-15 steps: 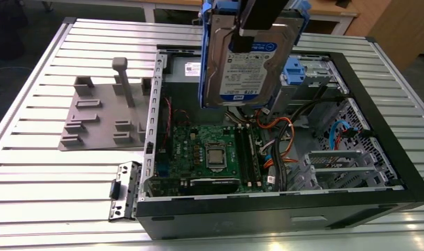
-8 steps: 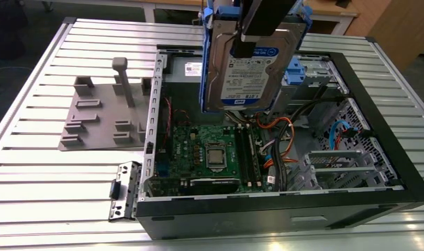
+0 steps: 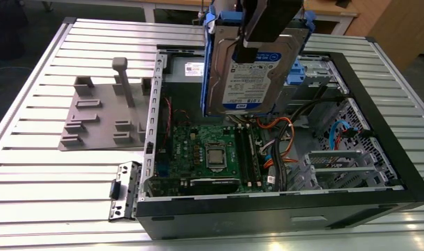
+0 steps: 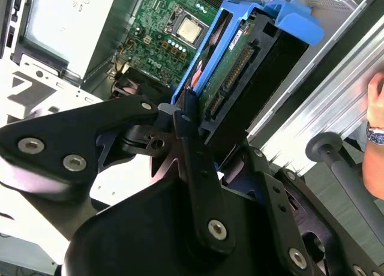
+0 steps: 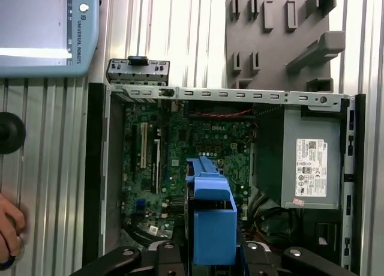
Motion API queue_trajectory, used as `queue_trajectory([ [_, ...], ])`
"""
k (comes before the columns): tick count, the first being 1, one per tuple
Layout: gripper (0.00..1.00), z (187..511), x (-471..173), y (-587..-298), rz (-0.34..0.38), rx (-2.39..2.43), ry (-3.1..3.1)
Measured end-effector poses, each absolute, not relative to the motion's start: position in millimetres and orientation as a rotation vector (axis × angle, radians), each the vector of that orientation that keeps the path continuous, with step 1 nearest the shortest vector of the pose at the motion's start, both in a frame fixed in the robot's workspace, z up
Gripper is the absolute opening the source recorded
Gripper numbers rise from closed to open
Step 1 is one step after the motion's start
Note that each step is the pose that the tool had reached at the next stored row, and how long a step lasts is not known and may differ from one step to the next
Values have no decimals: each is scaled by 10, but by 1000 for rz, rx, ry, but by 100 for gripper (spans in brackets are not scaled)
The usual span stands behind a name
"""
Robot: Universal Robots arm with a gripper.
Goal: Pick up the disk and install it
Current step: 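Pick up the disk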
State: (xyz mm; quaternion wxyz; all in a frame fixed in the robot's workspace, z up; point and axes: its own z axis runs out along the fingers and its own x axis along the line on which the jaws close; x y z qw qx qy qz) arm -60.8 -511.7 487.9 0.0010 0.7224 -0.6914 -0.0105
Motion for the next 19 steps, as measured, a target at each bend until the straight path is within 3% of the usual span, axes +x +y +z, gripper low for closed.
queue_trajectory([
  [19,36,4839,-198,-5213,-38,2266,-2169],
])
